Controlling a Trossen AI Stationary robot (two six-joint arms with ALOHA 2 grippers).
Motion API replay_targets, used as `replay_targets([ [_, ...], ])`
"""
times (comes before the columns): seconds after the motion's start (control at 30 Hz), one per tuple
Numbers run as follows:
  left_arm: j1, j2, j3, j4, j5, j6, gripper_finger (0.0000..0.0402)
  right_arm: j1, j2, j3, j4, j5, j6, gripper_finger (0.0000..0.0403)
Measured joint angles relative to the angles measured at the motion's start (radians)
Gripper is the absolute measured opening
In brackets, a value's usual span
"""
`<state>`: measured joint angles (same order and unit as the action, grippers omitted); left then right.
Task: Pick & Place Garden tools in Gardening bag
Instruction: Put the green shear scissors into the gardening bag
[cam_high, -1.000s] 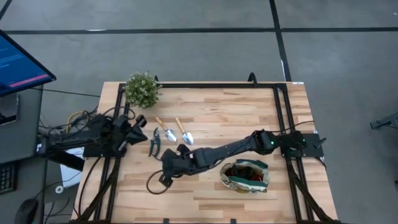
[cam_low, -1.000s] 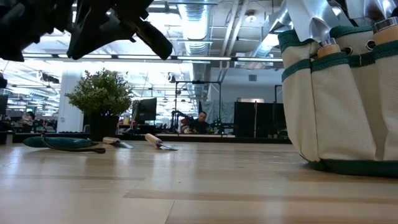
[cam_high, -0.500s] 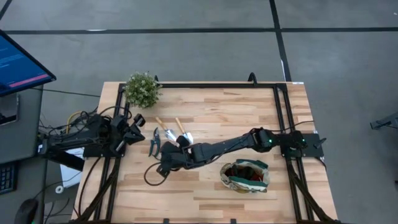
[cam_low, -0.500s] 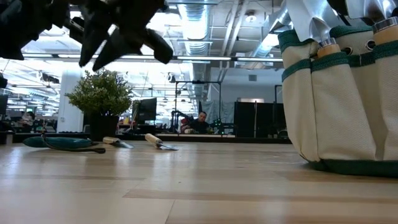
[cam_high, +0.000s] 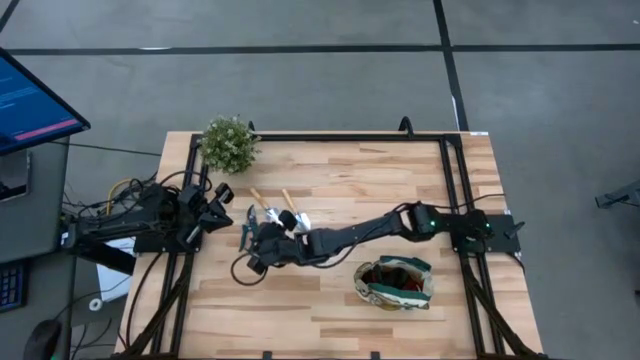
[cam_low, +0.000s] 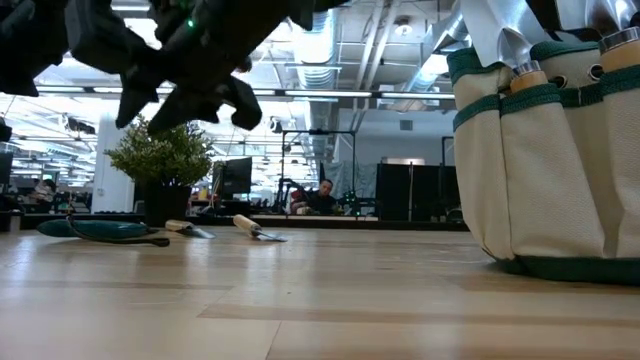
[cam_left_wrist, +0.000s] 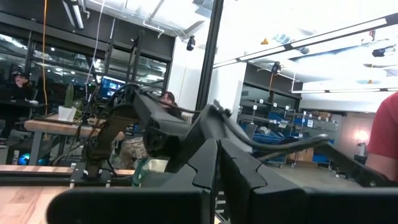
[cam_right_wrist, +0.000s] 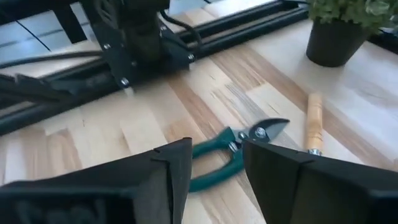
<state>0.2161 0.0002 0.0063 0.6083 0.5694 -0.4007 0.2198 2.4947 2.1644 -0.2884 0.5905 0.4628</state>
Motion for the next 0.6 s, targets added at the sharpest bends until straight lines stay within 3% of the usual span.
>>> replay_targets([
  [0.27,0.000,0.000,0.000,0.000,0.000,0.000,0.0017,-0.035,0.023,-0.058,0.188,-0.046,-0.054,0.0127],
  [0.6,0.000,0.000,0.000,0.001,0.001,0.000,0.0017,-0.085,0.101,-0.041,0.221,-0.148,-0.087,0.0111],
])
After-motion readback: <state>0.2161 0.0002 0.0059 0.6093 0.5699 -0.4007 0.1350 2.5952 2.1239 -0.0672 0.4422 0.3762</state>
